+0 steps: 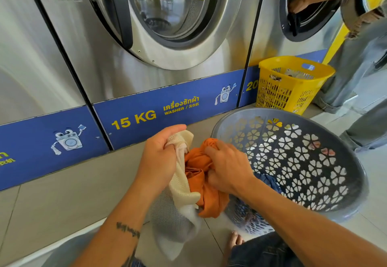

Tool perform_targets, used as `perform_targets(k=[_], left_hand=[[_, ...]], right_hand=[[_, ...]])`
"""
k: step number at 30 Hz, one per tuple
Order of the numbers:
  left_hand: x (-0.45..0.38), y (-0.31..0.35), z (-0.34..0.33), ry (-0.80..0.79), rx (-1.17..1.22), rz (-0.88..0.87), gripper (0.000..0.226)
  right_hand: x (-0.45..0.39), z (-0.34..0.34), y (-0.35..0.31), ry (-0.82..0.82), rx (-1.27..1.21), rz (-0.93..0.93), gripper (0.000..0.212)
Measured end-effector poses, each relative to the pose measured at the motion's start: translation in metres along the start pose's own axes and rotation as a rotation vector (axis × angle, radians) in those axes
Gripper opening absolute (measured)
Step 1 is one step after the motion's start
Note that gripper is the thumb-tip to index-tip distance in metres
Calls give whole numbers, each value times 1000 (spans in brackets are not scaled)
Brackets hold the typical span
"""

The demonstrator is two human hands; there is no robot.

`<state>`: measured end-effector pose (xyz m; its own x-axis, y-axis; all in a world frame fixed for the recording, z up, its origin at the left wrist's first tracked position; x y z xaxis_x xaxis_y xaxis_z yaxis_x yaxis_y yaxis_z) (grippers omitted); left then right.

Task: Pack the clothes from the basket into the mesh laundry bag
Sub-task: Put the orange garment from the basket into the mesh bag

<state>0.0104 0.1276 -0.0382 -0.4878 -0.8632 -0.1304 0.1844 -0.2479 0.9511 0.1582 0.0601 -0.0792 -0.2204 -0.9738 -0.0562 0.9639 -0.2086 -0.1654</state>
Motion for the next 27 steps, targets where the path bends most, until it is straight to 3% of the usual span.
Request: perform_targets(k=[3, 6, 9, 11, 14, 17, 19, 21, 24, 27], left_hand=[[1, 2, -3, -27, 1, -32, 60], [3, 3, -9, -77, 44, -49, 61], [7, 5, -9, -119, 98, -84, 63], [10, 1, -15, -184, 142, -71, 66], [16, -5, -20, -234, 126, -48, 66], [16, -6, -8, -182, 282, -55, 63], [15, -5, 4, -130, 374, -80, 59], [15, -5, 15, -63, 342, -101, 57], [17, -8, 27, 34, 120, -75, 51], [14, -24, 19, -42, -98, 8, 52]], right_hand=[[8, 8, -1, 8, -503, -45, 19], [12, 5, -17, -10, -903, 50, 12], [18, -31, -45, -323, -1097, 185, 29], [29, -67, -61, -584, -1051, 224, 44], [33, -94, -71, -663, -848, 257, 54], [30, -103, -82, -571, -523, 371, 77], [25, -105, -84, -460, -330, 384, 103], [19, -99, -83, -309, -162, 384, 117], [7, -74, -79, -115, 7, 418, 103], [-4, -66, -59, -160, -60, 310, 83]])
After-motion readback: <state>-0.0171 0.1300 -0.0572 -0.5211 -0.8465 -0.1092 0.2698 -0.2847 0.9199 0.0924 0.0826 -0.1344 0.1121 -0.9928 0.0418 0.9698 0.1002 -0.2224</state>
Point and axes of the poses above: each hand's wrist, its own x-axis away from the middle knuckle, its own z-axis out of the back of the hand, y = z × x, the point moved 10 cm from there along -x, towards the middle knuckle, and after that the axes turned 7 degrees about -y, right-handed, at the moved point
